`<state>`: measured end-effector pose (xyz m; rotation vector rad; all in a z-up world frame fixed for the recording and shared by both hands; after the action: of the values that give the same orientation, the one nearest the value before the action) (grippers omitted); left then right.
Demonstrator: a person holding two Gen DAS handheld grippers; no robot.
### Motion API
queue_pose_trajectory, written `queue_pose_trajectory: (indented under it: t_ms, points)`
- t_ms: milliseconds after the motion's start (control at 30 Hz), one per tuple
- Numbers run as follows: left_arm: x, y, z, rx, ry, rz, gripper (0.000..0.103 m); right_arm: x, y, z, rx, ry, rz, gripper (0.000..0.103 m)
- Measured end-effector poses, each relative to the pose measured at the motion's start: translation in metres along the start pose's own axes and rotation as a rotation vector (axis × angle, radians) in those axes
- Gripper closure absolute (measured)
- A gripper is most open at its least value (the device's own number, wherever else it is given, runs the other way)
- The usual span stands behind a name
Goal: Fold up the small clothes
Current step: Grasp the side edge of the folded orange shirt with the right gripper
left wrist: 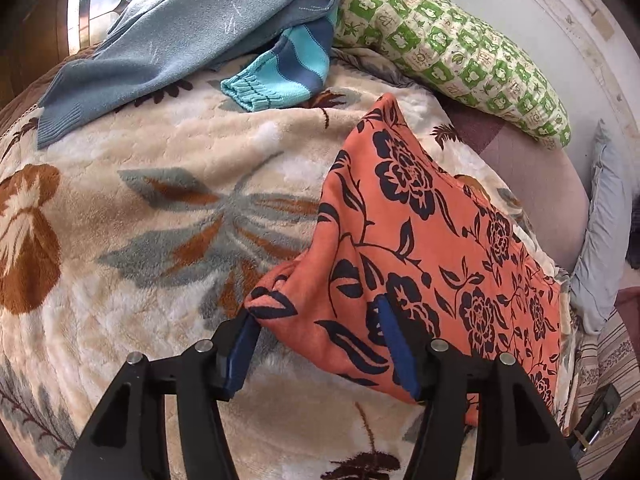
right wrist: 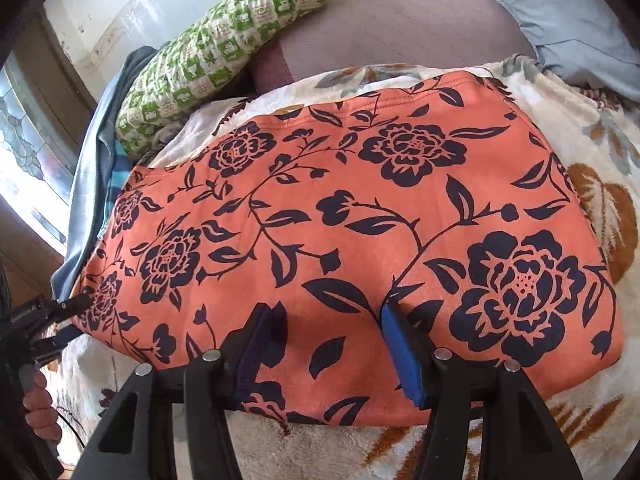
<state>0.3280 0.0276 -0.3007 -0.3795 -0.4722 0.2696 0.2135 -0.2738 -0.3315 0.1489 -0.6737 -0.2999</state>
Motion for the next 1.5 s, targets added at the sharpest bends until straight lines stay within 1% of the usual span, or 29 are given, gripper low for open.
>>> queue_pose_trajectory:
  t_ms: [33,67,100,200,300,400,500,567,600,633,700,733,767,800,900,967,1033,1067,1100,1133,1233,1300,1367,1500]
  points:
    - [0.001,-0.001,-0.001,-0.015,0.003,0.003,0.037,0.0,0.002,0.0,-0.006,-0.001,0.011,0.035]
    - [0.002,-0.002,-0.004,-0.03,0.014,0.0,0.029,0.0,0.004,-0.001,-0.014,-0.002,0.021,0.034]
    - [0.002,-0.003,-0.007,-0.032,0.025,-0.01,0.026,-0.001,0.005,-0.001,-0.019,-0.004,0.028,0.033]
    - [0.0,-0.008,-0.017,-0.013,0.034,-0.028,0.026,-0.002,0.007,-0.001,-0.023,-0.015,0.034,0.031]
    - [-0.002,-0.015,-0.021,-0.014,0.052,-0.05,0.026,-0.004,0.006,-0.001,-0.014,-0.029,0.045,0.031]
    - [0.001,-0.017,-0.017,-0.026,0.046,-0.05,0.026,-0.007,0.003,0.001,0.021,-0.06,0.049,0.029]
    - [0.003,-0.017,-0.015,-0.035,0.055,-0.039,0.026,-0.009,-0.009,0.005,0.095,-0.083,-0.011,0.03]
    - [0.002,-0.017,-0.012,-0.009,0.061,-0.05,0.026,-0.008,-0.014,0.005,0.12,-0.07,-0.031,0.03]
    - [0.001,-0.017,-0.011,0.002,0.064,-0.066,0.026,-0.007,-0.012,0.004,0.103,-0.05,-0.013,0.03]
    - [0.0,-0.018,-0.009,0.007,0.062,-0.086,0.026,-0.005,-0.005,0.003,0.06,-0.017,0.025,0.03]
    - [-0.002,-0.019,-0.005,0.03,0.05,-0.129,0.026,0.001,0.012,-0.002,-0.061,0.071,0.098,0.03]
    - [-0.002,-0.019,-0.002,0.036,0.043,-0.149,0.026,0.005,0.02,-0.003,-0.094,0.106,0.101,0.03]
    - [-0.002,-0.017,0.002,0.034,0.04,-0.162,0.026,0.01,0.027,-0.003,-0.087,0.131,0.086,0.029]
    - [-0.001,-0.015,0.005,0.028,0.036,-0.167,0.026,0.015,0.034,-0.003,-0.06,0.142,0.065,0.029]
    - [0.006,0.001,0.018,0.016,0.013,-0.162,0.026,0.034,0.061,0.004,-0.025,0.102,0.042,0.029]
    - [0.014,0.014,0.027,0.027,-0.016,-0.17,0.026,0.044,0.082,0.0,-0.01,0.094,0.052,0.029]
    - [0.022,0.03,0.033,0.05,-0.052,-0.174,0.026,0.05,0.103,-0.012,-0.024,0.115,0.067,0.032]
    - [0.025,0.037,0.034,0.069,-0.058,-0.171,0.026,0.053,0.111,-0.02,-0.024,0.127,0.068,0.036]
    - [0.029,0.044,0.035,0.083,-0.056,-0.161,0.026,0.056,0.119,-0.029,-0.026,0.142,0.068,0.056]
    - [0.033,0.049,0.036,0.078,-0.056,-0.148,0.026,0.057,0.125,-0.039,-0.034,0.163,0.062,0.074]
    - [0.043,0.058,0.04,0.071,-0.074,-0.128,0.026,0.054,0.138,-0.065,-0.054,0.19,0.024,0.074]
    - [0.047,0.058,0.04,0.065,-0.073,-0.139,0.026,0.051,0.144,-0.075,-0.104,0.182,0.046,0.074]
    - [0.049,0.055,0.036,0.06,-0.06,-0.152,0.026,0.05,0.149,-0.076,-0.137,0.163,0.078,0.074]
    - [0.05,0.052,0.025,0.066,-0.028,-0.156,0.026,0.061,0.153,-0.074,-0.149,0.209,0.089,0.074]
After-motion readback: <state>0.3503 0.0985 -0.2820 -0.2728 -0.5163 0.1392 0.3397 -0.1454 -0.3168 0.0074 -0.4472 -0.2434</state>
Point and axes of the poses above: each gripper's, at about its wrist camera, not at the fingertips, and z roughly against the way its jaws point, y to its left, x to its top, the point moved 3 cm from there along -z, roughly the way its jaws point, and after that the axes turned 4 degrees about z, right-handed, at the moved point
